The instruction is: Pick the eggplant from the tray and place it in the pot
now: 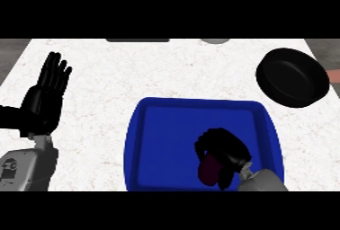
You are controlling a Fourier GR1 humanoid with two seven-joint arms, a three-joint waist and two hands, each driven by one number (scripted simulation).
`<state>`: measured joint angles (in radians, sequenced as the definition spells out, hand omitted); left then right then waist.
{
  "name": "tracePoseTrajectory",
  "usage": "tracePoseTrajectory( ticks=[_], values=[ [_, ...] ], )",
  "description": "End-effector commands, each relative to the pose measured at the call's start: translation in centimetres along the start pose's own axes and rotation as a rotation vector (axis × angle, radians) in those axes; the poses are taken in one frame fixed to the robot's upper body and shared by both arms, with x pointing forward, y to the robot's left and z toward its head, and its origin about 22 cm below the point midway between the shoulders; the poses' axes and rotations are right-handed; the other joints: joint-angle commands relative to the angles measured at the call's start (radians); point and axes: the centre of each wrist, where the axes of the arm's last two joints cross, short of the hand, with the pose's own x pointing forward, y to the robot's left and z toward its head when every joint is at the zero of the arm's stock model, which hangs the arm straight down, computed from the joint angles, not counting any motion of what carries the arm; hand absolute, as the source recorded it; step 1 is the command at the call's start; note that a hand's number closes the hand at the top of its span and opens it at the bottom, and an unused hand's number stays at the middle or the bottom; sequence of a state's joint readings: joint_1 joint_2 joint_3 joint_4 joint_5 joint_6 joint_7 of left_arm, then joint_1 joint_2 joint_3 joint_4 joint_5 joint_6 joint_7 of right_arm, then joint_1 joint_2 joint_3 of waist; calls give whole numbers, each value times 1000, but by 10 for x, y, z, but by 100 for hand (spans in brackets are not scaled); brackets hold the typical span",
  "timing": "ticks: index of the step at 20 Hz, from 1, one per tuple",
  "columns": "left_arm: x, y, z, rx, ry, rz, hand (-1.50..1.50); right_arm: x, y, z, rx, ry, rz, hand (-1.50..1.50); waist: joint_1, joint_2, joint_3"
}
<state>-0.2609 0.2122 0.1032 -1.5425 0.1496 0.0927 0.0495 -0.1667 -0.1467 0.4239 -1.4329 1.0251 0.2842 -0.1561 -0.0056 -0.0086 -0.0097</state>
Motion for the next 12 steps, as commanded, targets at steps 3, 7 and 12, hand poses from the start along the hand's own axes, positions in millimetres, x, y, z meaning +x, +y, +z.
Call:
tracePoseTrajectory(
  ticks=[3, 7, 12],
  values=[
    [3, -2, -4, 16, -12, 8, 0, 78, -11, 15, -125, -117, 106, 150, -5, 4, 9],
    [1, 4, -3, -7, -2, -5, 0, 141, -15, 41, -217, -169, 127, 150, -10, 2, 9],
    [3, -11, 4, 8, 1, -5, 0, 135, -63, 76, -502, -11, 140, 150, -15, 0, 9]
  ],
)
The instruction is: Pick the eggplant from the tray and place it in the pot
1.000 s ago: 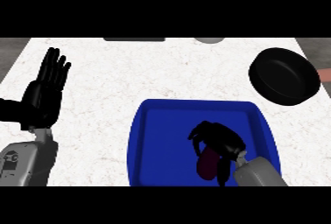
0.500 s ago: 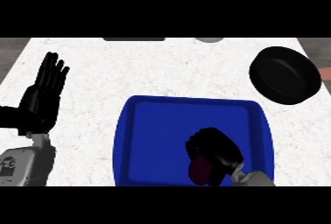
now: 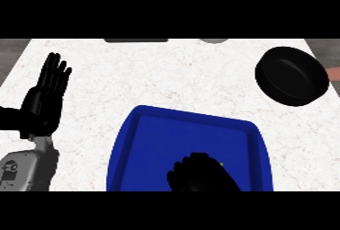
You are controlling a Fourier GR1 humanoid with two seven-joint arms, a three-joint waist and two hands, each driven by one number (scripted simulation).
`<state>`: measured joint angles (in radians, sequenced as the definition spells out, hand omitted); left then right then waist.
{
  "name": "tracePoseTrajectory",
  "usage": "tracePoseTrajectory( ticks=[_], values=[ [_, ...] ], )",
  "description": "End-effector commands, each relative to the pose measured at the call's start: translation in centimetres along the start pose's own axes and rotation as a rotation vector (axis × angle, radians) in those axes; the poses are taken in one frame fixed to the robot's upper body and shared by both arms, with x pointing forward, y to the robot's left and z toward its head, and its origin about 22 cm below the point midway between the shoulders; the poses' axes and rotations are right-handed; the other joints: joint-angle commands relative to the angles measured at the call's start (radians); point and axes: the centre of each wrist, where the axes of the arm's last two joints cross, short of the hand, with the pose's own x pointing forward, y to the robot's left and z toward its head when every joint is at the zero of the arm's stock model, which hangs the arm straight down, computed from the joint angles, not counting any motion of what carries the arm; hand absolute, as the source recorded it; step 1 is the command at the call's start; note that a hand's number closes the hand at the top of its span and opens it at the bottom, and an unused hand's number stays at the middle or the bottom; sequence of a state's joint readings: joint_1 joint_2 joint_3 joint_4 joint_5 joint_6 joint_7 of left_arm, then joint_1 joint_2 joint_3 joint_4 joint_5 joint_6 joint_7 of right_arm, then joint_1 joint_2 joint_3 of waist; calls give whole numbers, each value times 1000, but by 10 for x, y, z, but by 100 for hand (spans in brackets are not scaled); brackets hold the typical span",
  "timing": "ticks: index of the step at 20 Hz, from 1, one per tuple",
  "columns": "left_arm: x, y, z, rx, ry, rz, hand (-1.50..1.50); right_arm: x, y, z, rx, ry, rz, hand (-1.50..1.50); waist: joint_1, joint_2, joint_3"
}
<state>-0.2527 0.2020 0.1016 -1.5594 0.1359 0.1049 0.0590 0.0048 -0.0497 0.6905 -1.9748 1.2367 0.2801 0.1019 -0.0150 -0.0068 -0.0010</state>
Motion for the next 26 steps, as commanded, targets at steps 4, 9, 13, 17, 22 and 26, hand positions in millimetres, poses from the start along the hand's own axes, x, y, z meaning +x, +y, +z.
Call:
tracePoseTrajectory(
  ticks=[4, 9, 13, 17, 22, 26],
  values=[
    [-6, 0, 1, 8, -3, -10, 0, -3, -62, 39, -348, 184, 19, 150, -8, 3, 1],
    [-6, -6, -2, -5, -2, 4, 0, -34, -109, 44, -550, 292, 71, 150, 6, 9, 1],
    [-12, -14, 0, -13, -20, 0, 0, -72, -136, 59, -632, 364, 32, 150, 11, 11, 1],
    [1, -14, 1, -9, -19, 1, 0, -122, -167, 71, -637, 442, 56, 150, 12, 8, 2],
    [-16, -17, 4, -19, -14, 0, 0, -204, -180, 83, -550, 528, 75, 150, 18, 13, 2],
    [18, -9, -21, -8, -19, 6, 0, -250, -208, 74, -577, 535, 56, 150, 28, 13, 2]
  ],
)
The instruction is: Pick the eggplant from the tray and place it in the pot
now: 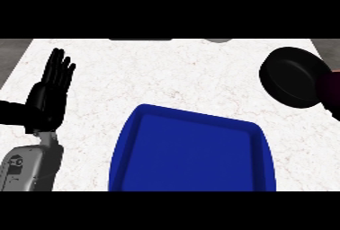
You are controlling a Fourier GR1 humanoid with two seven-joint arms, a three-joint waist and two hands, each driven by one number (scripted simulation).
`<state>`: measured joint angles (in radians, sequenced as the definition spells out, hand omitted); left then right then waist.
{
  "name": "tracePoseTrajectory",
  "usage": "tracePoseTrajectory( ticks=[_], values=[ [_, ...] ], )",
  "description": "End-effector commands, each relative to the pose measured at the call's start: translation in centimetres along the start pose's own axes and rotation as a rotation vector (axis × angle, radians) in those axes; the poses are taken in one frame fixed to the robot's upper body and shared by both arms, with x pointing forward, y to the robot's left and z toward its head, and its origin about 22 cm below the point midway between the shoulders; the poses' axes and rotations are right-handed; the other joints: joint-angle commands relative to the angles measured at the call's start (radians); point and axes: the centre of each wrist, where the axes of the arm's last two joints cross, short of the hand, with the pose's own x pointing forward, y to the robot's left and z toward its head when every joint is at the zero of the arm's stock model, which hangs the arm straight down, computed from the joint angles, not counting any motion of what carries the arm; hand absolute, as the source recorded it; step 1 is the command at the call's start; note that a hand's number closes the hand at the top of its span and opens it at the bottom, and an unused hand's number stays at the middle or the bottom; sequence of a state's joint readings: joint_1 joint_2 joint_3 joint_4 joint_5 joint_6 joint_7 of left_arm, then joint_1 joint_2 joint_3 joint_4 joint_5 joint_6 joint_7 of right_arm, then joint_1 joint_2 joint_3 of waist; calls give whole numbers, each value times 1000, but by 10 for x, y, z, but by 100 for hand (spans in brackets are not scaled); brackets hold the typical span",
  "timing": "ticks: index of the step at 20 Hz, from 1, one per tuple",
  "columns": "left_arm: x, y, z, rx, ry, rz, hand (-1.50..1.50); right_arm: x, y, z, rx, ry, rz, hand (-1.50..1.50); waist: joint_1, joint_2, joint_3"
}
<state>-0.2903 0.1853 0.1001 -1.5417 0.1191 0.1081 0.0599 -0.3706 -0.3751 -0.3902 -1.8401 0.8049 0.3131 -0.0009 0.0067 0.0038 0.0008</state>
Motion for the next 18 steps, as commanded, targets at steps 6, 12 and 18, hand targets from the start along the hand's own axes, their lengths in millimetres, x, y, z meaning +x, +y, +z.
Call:
tracePoseTrajectory(
  ticks=[6, 12, 18],
  values=[
    [-7, 6, -1, -8, -1, -11, 0, -100, 14, -38, 0, 25, -44, 150, 5, 0, 0],
    [-12, 5, 11, -33, -6, 8, 0, -134, 32, -63, 29, 37, -10, 150, 23, 6, 0],
    [13, -7, 6, -12, -12, 17, 0, -151, 57, -65, 69, 47, 24, 150, 18, 3, 0]
  ],
)
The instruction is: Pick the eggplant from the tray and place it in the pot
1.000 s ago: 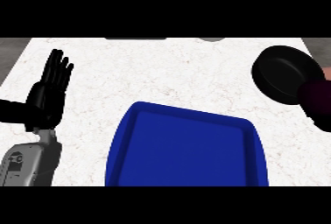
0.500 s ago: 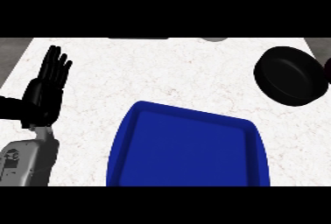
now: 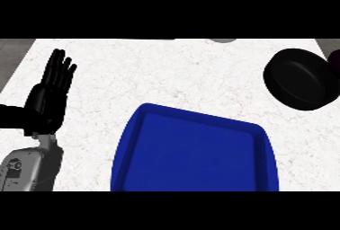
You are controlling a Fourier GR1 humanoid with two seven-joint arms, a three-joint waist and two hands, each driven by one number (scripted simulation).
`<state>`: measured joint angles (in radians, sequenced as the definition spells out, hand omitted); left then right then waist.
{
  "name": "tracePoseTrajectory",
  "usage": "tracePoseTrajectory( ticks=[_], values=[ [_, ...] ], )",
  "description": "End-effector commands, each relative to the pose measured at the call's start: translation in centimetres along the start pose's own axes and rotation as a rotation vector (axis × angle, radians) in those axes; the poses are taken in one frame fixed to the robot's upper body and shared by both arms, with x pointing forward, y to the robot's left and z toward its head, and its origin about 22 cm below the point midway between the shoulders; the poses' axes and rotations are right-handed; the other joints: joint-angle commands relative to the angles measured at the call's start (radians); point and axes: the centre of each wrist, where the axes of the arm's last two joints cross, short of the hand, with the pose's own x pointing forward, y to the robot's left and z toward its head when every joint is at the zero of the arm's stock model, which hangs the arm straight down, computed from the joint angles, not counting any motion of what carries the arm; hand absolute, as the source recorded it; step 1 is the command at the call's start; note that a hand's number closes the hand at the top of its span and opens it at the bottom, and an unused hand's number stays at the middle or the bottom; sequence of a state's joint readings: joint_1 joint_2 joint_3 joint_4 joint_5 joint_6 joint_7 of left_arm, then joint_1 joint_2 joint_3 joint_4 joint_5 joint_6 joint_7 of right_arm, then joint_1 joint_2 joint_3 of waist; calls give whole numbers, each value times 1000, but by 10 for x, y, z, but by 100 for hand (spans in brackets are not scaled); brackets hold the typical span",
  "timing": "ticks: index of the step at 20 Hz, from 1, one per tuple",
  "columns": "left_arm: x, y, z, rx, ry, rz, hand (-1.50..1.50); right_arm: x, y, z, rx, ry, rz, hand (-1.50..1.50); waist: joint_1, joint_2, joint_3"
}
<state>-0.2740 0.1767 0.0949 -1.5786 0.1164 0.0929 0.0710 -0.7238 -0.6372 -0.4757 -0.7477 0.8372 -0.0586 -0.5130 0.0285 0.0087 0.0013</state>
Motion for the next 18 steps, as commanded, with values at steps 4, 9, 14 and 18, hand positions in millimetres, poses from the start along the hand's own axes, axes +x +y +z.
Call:
tracePoseTrajectory(
  ticks=[4, 9, 14, 18],
  values=[
    [2, -2, -7, -22, 14, 2, 0, -15, 19, -5, 197, 115, -55, 150, 14, 8, 1],
    [-5, -5, -6, -34, -4, 1, 0, -16, 32, -5, 332, 111, -187, -150, 17, 10, 1],
    [-5, -10, -3, -13, -10, 3, 0, -21, 44, 4, 271, -13, -251, -150, 18, 11, 2],
    [2, -12, -6, -18, -10, 7, 0, -12, 38, -10, 165, -32, -471, -150, 13, 6, 2]
  ],
)
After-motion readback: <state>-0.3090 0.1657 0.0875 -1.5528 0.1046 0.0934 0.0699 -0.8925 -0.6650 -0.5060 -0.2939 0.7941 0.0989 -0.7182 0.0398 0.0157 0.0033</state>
